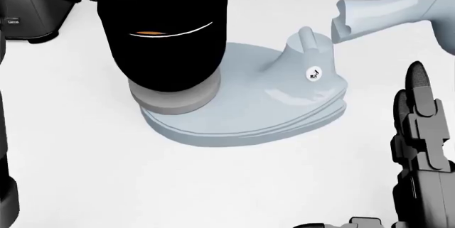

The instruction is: Place the bread in the stand mixer bowl.

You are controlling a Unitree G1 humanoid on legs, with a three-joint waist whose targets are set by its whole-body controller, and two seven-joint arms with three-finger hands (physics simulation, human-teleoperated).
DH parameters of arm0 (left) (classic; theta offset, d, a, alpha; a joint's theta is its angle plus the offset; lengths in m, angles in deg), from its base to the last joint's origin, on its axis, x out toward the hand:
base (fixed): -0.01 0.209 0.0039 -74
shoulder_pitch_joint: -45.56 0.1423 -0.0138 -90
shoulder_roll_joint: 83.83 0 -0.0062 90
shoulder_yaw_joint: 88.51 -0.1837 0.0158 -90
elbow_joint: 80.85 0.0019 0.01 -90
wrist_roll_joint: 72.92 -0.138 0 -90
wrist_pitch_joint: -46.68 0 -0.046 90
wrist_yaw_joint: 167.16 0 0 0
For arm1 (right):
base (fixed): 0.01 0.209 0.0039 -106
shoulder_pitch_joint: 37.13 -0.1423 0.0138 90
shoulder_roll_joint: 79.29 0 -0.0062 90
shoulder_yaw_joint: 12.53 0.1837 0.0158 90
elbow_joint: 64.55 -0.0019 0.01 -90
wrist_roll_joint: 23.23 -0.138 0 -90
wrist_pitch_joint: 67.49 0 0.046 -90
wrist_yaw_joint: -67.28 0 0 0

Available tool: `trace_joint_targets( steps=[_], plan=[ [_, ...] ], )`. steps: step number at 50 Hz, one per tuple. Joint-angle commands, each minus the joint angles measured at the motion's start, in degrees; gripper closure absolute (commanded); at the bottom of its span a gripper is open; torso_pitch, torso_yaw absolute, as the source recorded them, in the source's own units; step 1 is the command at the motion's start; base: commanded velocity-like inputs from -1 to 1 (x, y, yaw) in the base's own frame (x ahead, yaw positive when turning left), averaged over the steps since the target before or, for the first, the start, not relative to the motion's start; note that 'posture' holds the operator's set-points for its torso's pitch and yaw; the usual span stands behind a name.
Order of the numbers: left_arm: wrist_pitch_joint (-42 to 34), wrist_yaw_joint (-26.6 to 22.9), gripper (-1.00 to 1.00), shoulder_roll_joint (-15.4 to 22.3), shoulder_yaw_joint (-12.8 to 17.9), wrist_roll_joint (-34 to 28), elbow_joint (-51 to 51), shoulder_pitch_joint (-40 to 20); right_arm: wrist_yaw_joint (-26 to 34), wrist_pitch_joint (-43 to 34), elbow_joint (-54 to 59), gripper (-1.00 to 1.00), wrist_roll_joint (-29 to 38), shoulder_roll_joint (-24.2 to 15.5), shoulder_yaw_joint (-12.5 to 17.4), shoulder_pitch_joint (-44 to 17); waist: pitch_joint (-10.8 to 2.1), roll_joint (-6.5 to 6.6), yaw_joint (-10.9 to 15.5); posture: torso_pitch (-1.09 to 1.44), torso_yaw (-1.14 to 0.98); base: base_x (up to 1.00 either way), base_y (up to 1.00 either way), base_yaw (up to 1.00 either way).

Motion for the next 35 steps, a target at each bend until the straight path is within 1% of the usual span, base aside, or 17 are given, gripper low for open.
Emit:
trace_joint_targets(
  steps=[1,8,15,20,27,35],
  plan=[
    [-0.24,0.42,-1.00,0.78,0.72,0.71,-3.43,-1.62,-0.23,1.58,-2.34,-1.00,-0.06,-0.11,-0.01,-0.54,-1.26,0.12,0.00,0.00,0.00,0.00,0.00,0.00],
    [-2.03,0.64,-1.00,1.36,1.30,2.44,-6.79,0.42,-0.22,1.63,-2.24,-1.00,-0.08,-0.10,-0.02,-0.57,-1.14,0.18,0.00,0.00,0.00,0.00,0.00,0.00],
    [-5.69,0.96,-1.00,1.62,2.35,6.55,-9.84,2.68,-0.21,1.34,-2.62,-1.00,-0.03,-0.11,-0.03,-0.60,-1.18,0.29,0.02,0.00,0.00,0.00,0.00,0.00],
    [-5.69,1.44,-1.00,1.78,2.31,7.39,-11.83,5.37,-0.21,0.96,-2.72,-1.00,-0.01,-0.15,0.03,-0.92,-1.22,0.33,0.03,0.00,0.00,0.00,0.00,0.00],
    [-6.43,1.46,-1.00,2.05,3.01,8.04,-15.02,8.05,-0.12,0.65,-3.11,-1.00,0.07,-0.13,-0.02,-0.87,-1.22,0.36,0.04,0.00,0.00,0.00,0.00,0.00],
    [-5.96,2.12,-1.00,2.26,4.11,9.30,-16.35,10.67,-0.22,0.93,-2.95,-1.00,0.15,-0.09,-0.21,-0.66,-1.28,0.44,0.07,0.00,0.00,0.00,0.00,0.00]
  ],
)
